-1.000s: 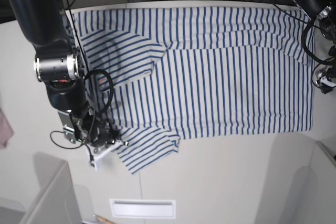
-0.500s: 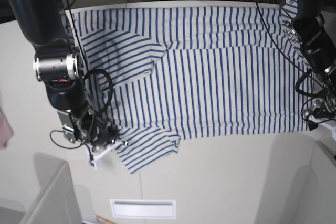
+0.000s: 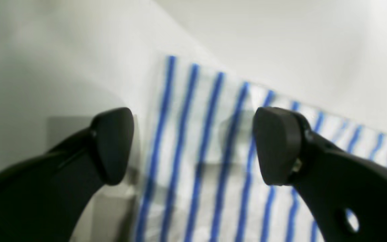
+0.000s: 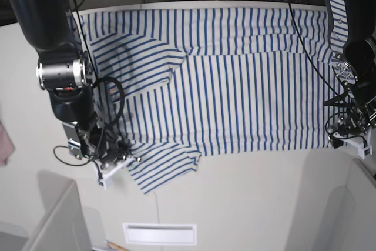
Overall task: Fold the T-shirt properly
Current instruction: 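Move the left gripper down to the hem corner beside it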
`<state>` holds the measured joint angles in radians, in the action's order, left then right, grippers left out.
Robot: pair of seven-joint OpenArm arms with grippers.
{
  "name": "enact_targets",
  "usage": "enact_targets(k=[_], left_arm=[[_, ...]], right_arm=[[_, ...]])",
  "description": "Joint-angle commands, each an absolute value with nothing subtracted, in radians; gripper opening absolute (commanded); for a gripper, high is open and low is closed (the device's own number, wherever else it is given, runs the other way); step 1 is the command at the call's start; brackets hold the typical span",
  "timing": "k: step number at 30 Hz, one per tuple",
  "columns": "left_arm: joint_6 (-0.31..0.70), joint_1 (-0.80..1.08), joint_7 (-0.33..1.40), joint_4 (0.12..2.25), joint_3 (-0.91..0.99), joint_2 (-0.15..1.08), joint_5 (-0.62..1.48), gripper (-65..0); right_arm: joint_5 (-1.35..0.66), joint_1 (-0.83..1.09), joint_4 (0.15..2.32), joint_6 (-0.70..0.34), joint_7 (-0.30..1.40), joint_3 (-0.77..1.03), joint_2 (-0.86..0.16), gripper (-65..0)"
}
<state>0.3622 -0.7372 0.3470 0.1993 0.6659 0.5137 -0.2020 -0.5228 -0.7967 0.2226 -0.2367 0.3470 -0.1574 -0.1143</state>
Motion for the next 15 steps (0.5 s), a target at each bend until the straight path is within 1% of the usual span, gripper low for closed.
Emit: enact_targets(k=[1,4,11,15], left_arm=[[0.363,-0.769,0.320,0.209,0.665,0.524,-0.191,-10.7],[0.363,-0.754,0.320,0.208,0.664,0.493,-0.189,-10.7],[0.363,-0.739,0.318,0.191,0.665,0.490,-0.188,-10.7],[0.363,-0.739,0.317,0.188,0.665,0.490,-0.188,-12.2]], right_arm=[[-0.519,-0.829,0.237,-0.234,0.344,-0.159,-0.125,-65.0],[-0.519,-0.829,0.237,-0.234,0.346,-0.159,-0.127,-65.0],[-0.518,-0.820,0.237,-0.234,0.346,-0.159,-0.127,-65.0],[-0.518,-0.817,0.237,-0.234,0.346,-0.159,-0.127,-65.0]])
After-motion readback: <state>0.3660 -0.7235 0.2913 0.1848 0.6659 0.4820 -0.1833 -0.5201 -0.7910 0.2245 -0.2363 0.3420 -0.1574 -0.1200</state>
